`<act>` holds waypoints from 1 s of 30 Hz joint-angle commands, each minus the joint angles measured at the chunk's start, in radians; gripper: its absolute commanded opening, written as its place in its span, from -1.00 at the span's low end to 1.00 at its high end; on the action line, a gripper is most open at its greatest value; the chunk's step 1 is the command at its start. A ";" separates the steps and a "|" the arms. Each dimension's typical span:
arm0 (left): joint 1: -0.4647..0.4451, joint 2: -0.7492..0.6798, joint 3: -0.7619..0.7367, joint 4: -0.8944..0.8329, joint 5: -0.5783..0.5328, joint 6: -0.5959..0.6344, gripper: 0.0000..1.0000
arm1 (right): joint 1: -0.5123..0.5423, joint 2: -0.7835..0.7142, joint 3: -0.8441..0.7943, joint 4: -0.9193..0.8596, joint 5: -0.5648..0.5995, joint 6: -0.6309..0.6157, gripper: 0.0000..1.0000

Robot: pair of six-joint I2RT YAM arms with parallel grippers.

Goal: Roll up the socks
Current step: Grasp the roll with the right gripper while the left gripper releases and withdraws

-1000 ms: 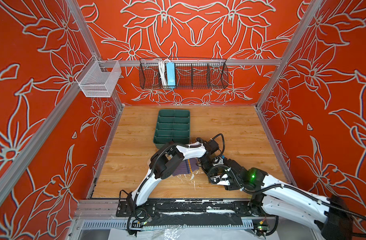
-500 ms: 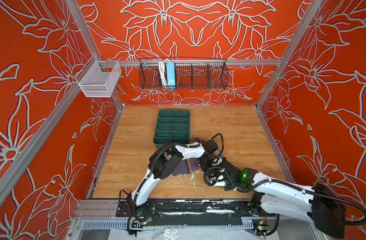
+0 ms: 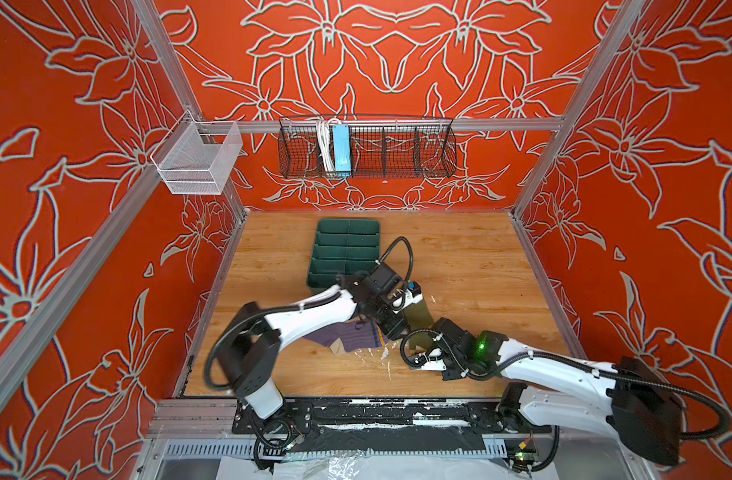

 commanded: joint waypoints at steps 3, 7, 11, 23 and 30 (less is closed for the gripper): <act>-0.003 -0.427 -0.236 0.296 -0.445 0.097 0.40 | -0.011 0.129 0.093 -0.138 -0.212 0.121 -1.00; -0.004 -0.685 -0.332 0.380 -0.383 0.336 0.52 | -0.018 0.214 0.165 -0.163 -0.243 0.150 -1.00; -0.004 -0.748 -0.282 0.227 -0.176 0.548 0.52 | -0.023 0.252 0.184 -0.145 -0.269 0.164 -1.00; -0.454 -0.532 -0.437 0.273 -0.491 0.902 0.52 | -0.087 0.319 0.213 -0.160 -0.312 0.168 -1.00; -0.581 -0.255 -0.500 0.563 -0.616 0.582 0.43 | -0.117 0.348 0.235 -0.181 -0.336 0.169 -1.00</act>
